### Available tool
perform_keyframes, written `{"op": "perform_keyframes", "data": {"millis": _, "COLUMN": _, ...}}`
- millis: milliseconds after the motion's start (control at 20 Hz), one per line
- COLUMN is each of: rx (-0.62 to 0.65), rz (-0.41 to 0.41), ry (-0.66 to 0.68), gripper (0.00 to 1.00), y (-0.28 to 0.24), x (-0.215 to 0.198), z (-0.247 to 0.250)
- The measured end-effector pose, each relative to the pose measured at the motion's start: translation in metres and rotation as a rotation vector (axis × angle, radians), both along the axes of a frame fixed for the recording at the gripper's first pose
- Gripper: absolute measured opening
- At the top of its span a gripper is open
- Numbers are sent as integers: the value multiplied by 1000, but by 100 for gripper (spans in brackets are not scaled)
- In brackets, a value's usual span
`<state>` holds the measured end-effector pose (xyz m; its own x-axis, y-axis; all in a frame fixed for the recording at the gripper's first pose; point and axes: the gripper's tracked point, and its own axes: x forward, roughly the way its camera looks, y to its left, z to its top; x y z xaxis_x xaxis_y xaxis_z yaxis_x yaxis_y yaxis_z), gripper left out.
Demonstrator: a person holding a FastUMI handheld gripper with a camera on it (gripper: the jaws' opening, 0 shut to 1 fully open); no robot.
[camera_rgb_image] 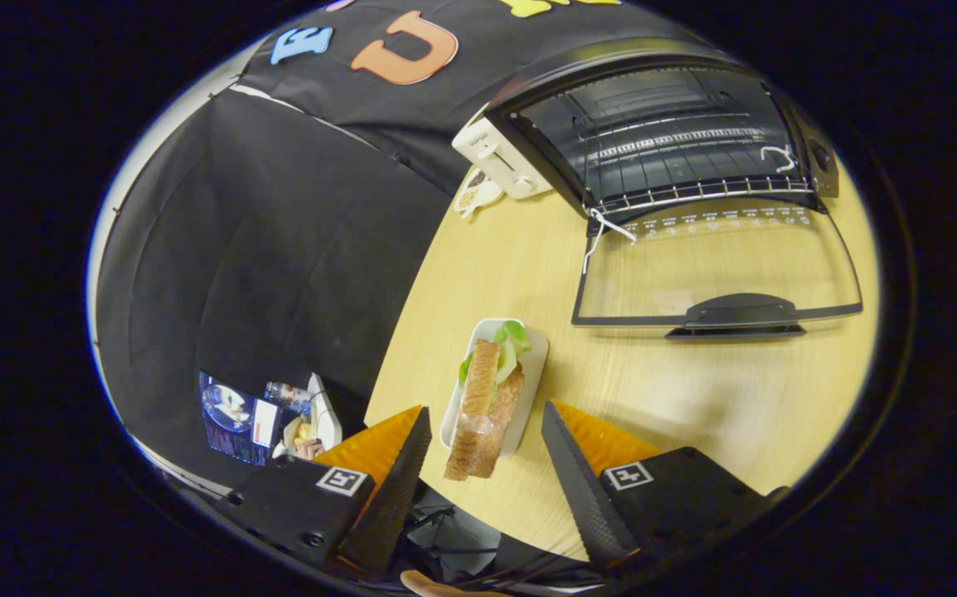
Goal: Open the toaster oven, put the food inside, and close the toaster oven door.
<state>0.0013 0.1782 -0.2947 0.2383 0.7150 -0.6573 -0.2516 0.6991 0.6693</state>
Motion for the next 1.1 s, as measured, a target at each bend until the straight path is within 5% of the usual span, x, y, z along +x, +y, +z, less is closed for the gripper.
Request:
{"op": "perform_keyframes", "data": {"millis": 250, "rx": 42, "rz": 5, "ry": 119, "gripper": 73, "y": 13, "x": 2, "z": -12}}
{"op": "perform_keyframes", "data": {"millis": 650, "rx": 62, "rz": 4, "ry": 126, "gripper": 40, "y": 17, "x": -1, "z": -11}}
{"op": "perform_keyframes", "data": {"millis": 1100, "rx": 216, "rz": -25, "ry": 131, "gripper": 37, "y": 13, "x": -3, "z": 25}}
